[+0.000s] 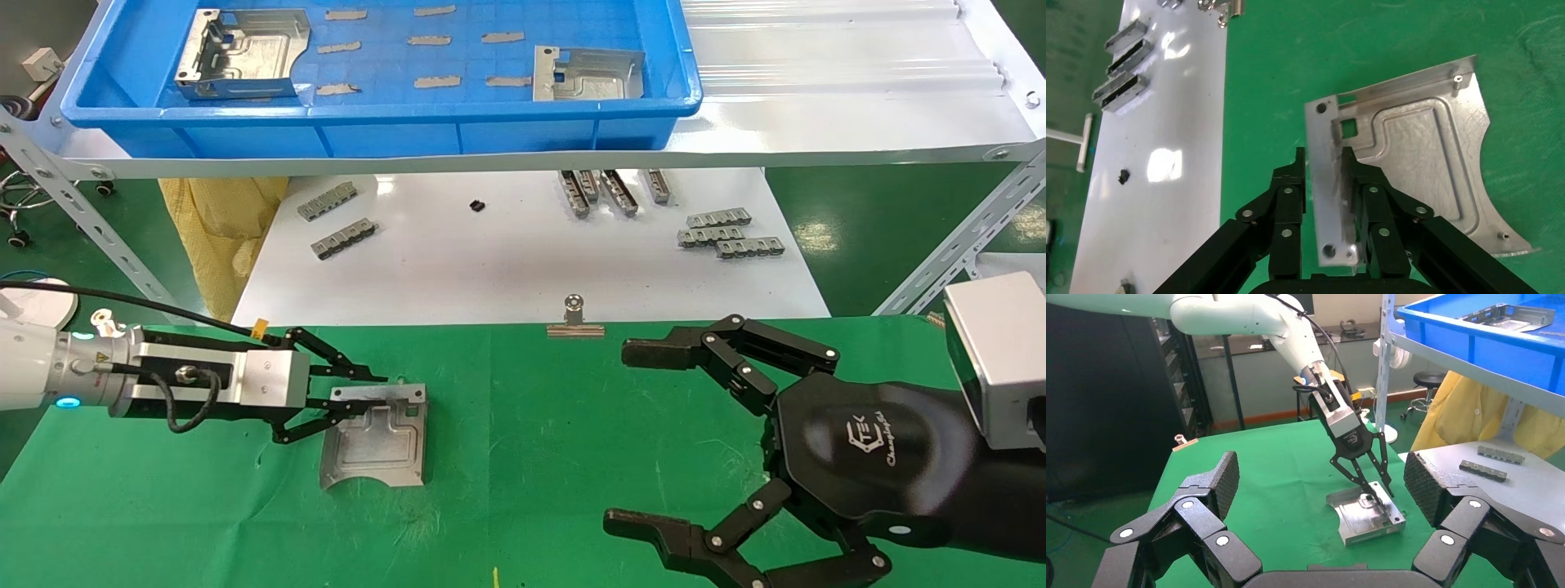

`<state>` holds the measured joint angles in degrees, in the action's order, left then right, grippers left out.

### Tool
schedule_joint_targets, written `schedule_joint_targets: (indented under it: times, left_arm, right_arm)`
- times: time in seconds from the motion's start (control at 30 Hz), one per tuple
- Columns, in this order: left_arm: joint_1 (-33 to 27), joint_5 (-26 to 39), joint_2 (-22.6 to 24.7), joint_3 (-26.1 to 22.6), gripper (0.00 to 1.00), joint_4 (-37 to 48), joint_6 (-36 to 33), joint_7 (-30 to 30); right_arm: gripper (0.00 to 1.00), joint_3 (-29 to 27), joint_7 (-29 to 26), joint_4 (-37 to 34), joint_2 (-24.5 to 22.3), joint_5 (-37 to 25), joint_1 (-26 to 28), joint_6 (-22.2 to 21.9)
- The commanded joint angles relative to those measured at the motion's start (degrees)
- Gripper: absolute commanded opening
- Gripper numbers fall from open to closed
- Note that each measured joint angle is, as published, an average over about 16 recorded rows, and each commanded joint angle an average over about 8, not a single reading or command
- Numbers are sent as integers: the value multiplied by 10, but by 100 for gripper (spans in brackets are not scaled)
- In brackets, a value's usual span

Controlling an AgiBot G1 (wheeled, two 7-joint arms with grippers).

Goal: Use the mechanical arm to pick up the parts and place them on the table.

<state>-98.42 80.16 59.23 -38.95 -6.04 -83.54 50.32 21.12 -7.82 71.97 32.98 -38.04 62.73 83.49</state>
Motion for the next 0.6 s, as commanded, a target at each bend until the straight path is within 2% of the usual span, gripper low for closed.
schedule_joint_targets:
  times: [0.03,0.27,0.6]
  left_arm:
    - [-2,4,2,-3,100,6,3,7]
    - [-13,-16,-4,10,100,31,-36,-4]
    - [-15,-62,-9,42,100,71,-71,-68]
  right_arm:
    - [100,0,0,0,0,0,0,0]
    - [100,0,0,0,0,0,0,0]
    - [100,0,0,0,0,0,0,0]
